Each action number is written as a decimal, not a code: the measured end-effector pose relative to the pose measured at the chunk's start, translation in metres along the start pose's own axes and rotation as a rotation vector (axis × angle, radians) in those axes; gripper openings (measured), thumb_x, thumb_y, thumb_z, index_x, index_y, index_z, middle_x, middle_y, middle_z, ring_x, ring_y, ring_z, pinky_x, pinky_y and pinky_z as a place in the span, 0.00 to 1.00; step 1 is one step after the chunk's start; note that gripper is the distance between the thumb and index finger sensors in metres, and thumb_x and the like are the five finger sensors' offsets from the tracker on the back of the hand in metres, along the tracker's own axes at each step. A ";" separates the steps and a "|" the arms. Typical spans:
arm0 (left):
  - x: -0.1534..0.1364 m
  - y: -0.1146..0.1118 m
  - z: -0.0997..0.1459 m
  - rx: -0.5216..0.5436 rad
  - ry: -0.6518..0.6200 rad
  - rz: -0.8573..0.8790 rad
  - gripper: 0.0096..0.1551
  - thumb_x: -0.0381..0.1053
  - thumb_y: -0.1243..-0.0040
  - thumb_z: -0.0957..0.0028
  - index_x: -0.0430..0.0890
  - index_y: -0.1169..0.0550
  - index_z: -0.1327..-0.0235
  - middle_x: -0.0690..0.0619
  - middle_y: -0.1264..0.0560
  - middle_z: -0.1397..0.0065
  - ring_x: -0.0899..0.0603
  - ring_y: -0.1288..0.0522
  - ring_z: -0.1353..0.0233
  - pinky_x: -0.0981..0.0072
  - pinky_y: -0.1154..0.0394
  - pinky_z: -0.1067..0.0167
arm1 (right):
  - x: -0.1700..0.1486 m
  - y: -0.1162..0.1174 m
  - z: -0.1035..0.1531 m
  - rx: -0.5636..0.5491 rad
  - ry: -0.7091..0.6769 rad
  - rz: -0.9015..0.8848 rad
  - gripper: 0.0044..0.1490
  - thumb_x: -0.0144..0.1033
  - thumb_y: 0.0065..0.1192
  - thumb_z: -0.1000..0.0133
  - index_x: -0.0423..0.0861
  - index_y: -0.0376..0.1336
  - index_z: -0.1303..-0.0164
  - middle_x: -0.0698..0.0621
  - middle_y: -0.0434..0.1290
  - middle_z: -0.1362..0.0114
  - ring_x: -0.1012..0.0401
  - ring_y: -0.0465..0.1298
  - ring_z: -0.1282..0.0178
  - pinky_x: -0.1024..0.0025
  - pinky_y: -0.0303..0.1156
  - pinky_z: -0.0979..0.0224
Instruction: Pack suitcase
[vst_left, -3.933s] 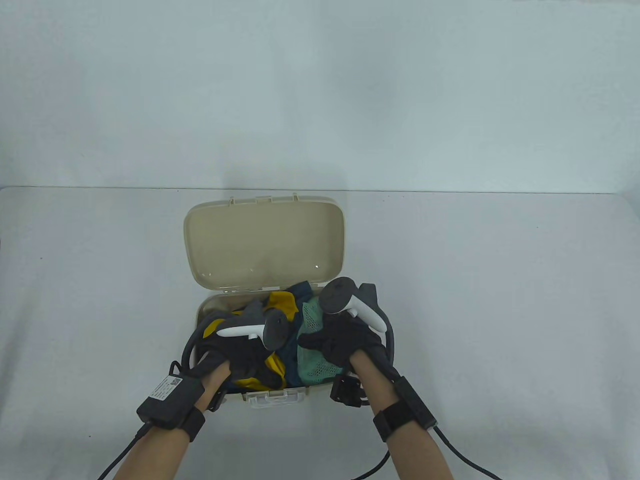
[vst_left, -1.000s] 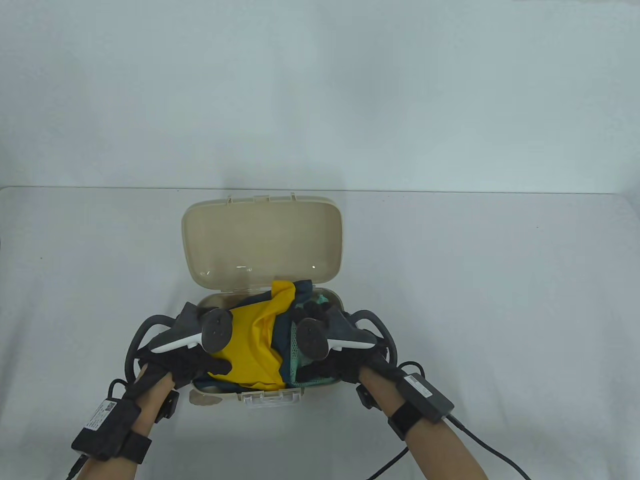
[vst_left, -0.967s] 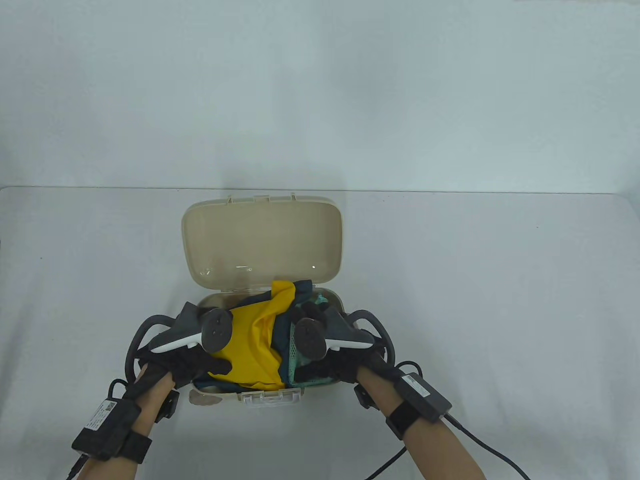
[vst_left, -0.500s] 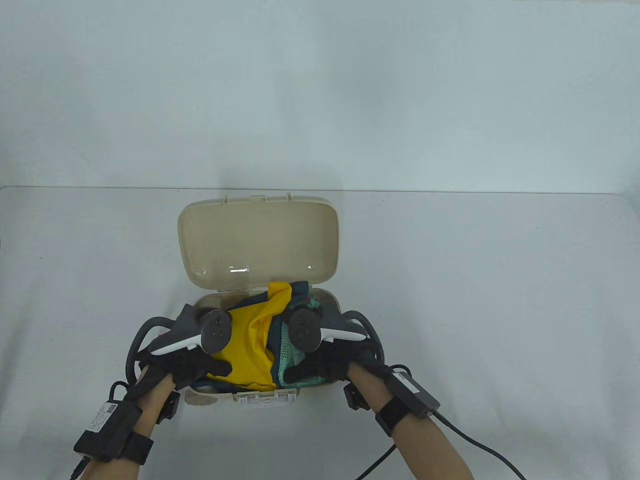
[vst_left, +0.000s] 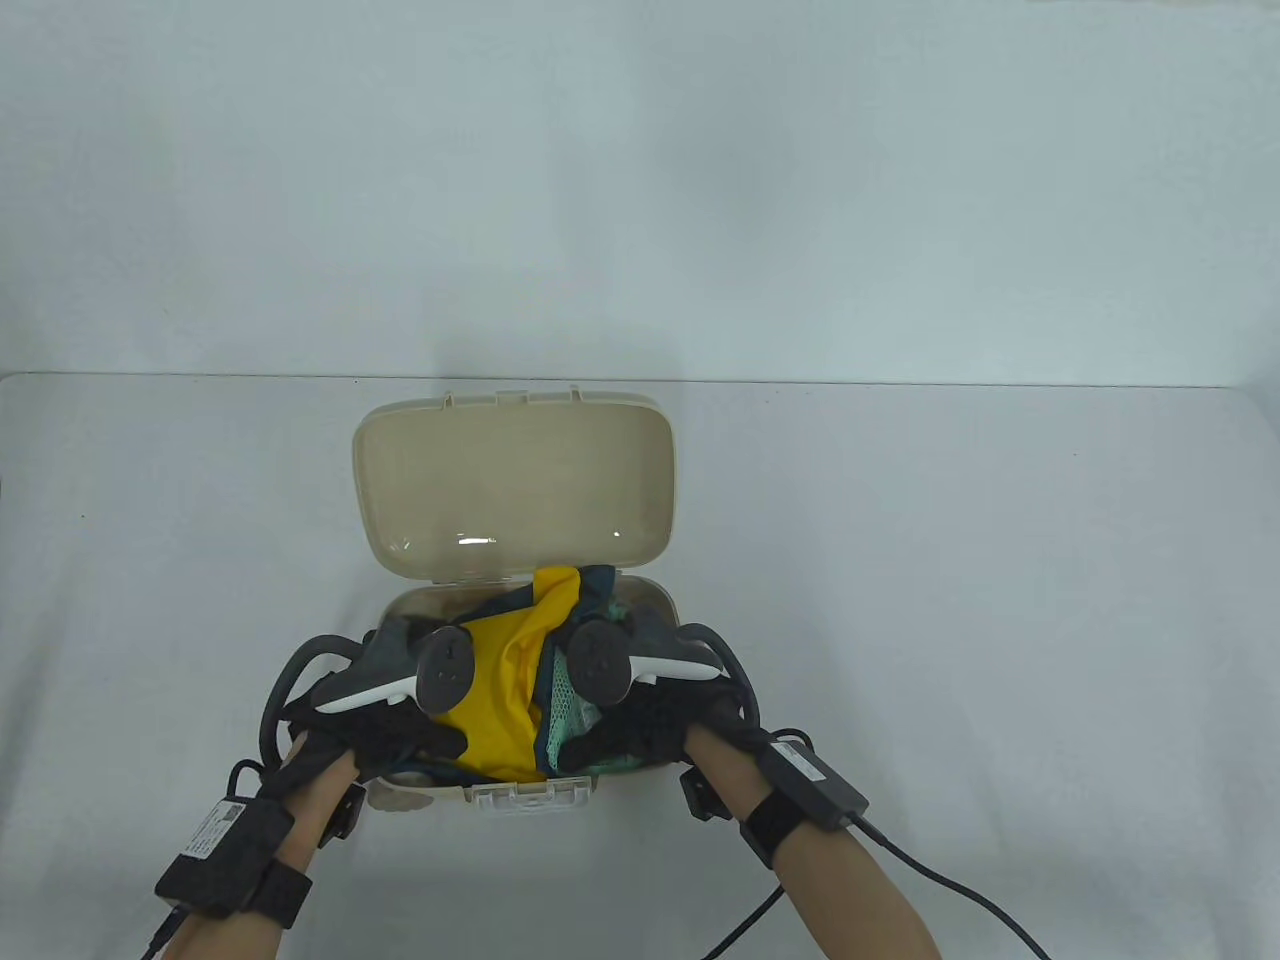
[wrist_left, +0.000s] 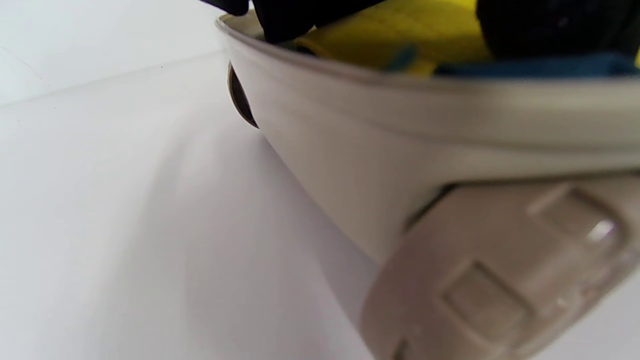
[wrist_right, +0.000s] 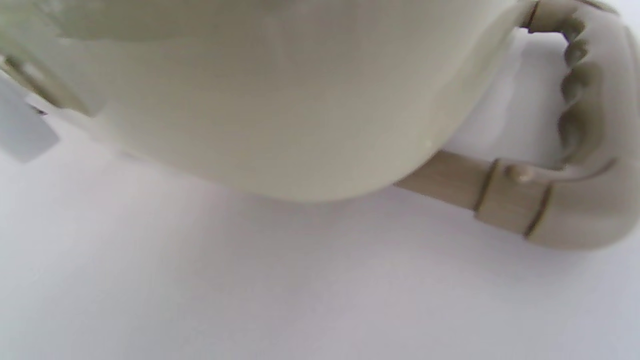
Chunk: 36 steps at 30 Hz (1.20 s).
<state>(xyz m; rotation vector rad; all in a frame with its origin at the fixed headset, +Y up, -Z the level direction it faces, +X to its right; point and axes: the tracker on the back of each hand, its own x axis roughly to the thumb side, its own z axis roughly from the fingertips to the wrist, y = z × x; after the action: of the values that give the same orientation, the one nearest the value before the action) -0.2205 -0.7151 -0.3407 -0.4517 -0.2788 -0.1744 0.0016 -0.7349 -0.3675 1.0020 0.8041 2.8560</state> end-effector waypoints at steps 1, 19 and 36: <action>-0.001 0.001 0.001 -0.004 -0.001 0.014 0.63 0.69 0.40 0.60 0.52 0.56 0.18 0.50 0.53 0.12 0.39 0.51 0.12 0.47 0.50 0.20 | 0.000 -0.003 0.002 -0.006 0.006 0.008 0.74 0.75 0.50 0.56 0.45 0.19 0.23 0.37 0.31 0.14 0.36 0.41 0.14 0.41 0.51 0.17; -0.040 0.076 0.071 0.426 0.029 0.392 0.54 0.68 0.48 0.50 0.50 0.55 0.17 0.47 0.52 0.12 0.35 0.48 0.13 0.45 0.46 0.20 | -0.031 -0.105 0.091 -0.464 0.018 -0.323 0.61 0.71 0.46 0.48 0.45 0.36 0.16 0.41 0.47 0.12 0.39 0.55 0.14 0.44 0.59 0.19; -0.112 0.097 0.021 0.573 0.120 1.133 0.56 0.70 0.55 0.47 0.44 0.61 0.18 0.40 0.56 0.13 0.31 0.51 0.15 0.43 0.47 0.21 | -0.089 -0.148 0.062 -0.637 0.195 -0.702 0.62 0.71 0.42 0.46 0.40 0.33 0.17 0.40 0.45 0.12 0.38 0.52 0.14 0.43 0.56 0.19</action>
<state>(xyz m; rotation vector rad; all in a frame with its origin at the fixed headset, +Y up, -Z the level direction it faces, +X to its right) -0.3093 -0.6084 -0.3958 0.0206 0.0791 0.9639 0.0858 -0.5937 -0.4480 0.2790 0.1436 2.3275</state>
